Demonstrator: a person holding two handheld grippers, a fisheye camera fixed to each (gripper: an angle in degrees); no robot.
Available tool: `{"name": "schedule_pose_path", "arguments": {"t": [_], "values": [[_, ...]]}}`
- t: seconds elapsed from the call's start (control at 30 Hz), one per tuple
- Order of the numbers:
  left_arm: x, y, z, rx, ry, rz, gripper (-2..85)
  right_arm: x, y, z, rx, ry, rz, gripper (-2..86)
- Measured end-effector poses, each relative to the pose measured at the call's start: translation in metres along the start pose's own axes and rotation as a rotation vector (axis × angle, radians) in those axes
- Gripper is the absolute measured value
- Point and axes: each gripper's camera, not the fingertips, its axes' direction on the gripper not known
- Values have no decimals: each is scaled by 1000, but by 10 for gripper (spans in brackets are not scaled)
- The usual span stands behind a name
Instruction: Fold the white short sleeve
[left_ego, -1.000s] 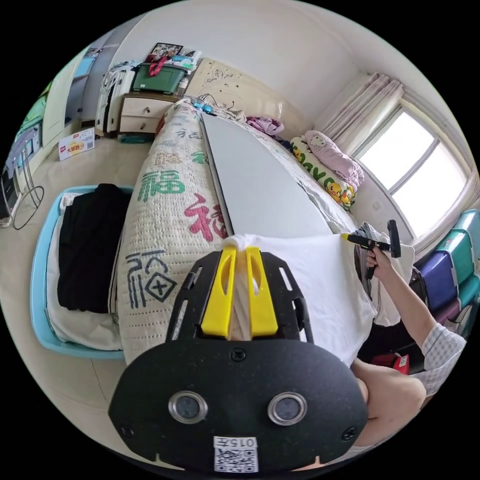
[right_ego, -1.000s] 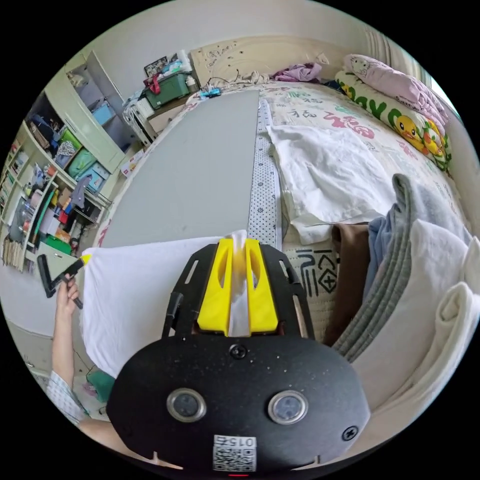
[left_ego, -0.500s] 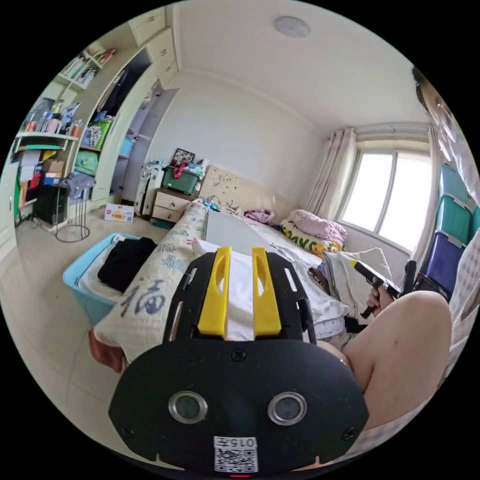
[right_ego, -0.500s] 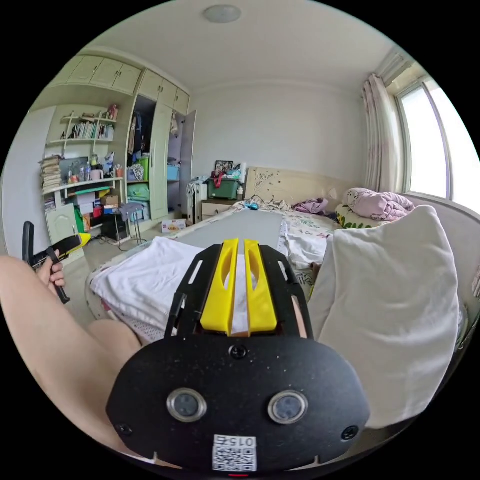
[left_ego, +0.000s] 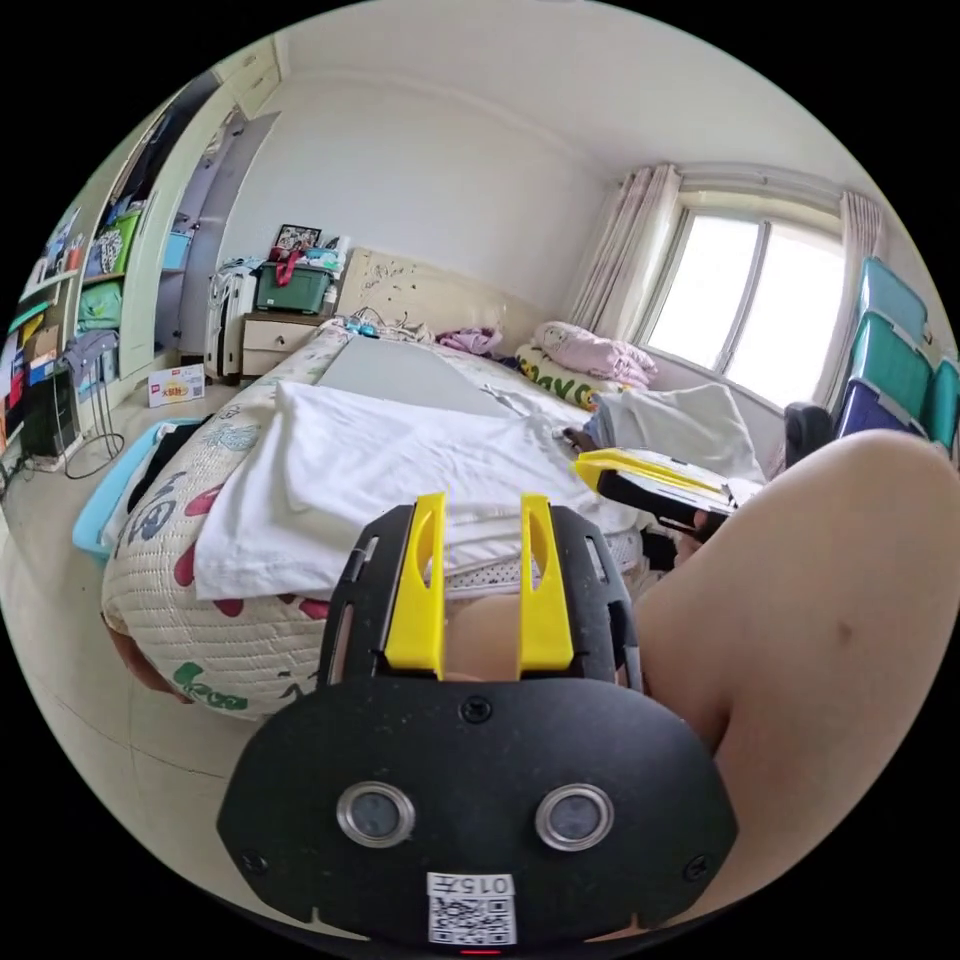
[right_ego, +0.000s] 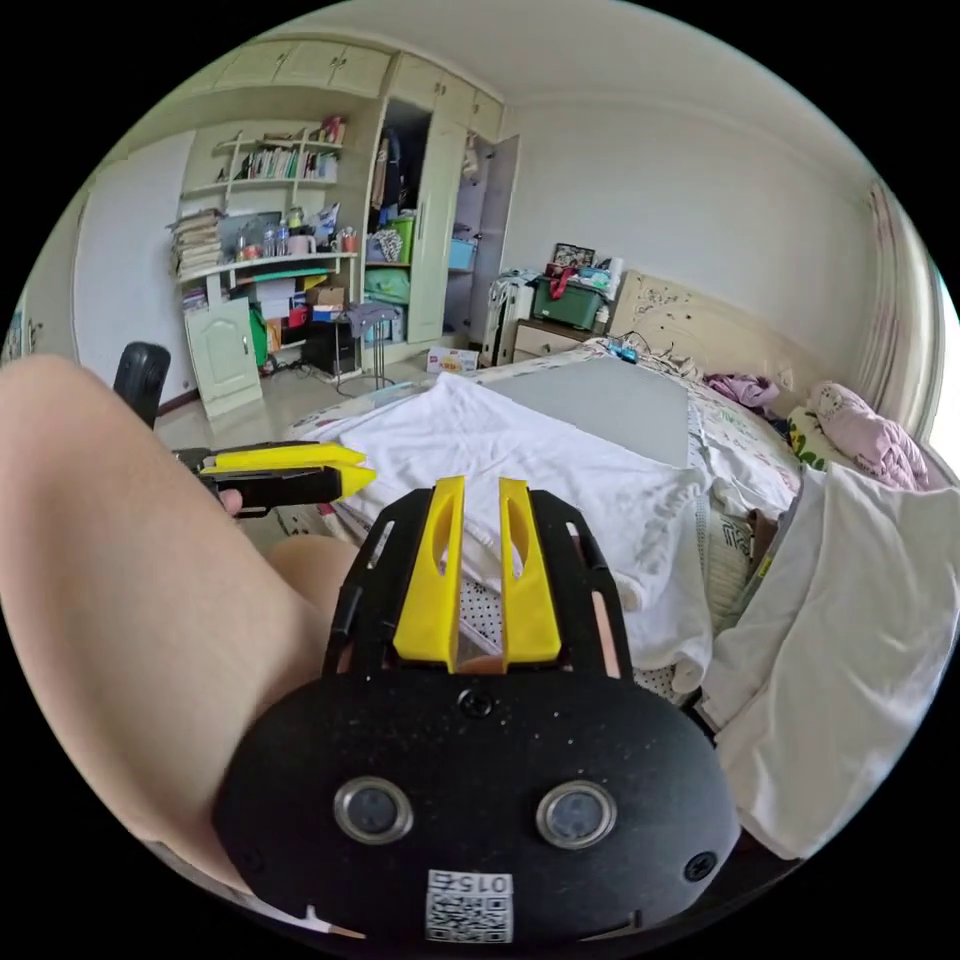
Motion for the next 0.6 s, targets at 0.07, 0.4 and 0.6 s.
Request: {"name": "schedule_pose_path", "arguments": {"t": [0.07, 0.4, 0.6], "values": [[4, 4, 6, -24, -21, 16, 115, -2, 3, 4, -20, -14, 4, 60], [2, 7, 17, -52, 4, -28, 158, -14, 14, 17, -78, -62, -39, 17], [4, 4, 28, -119, 15, -11, 168, -11, 20, 22, -98, -64, -31, 8]]}}
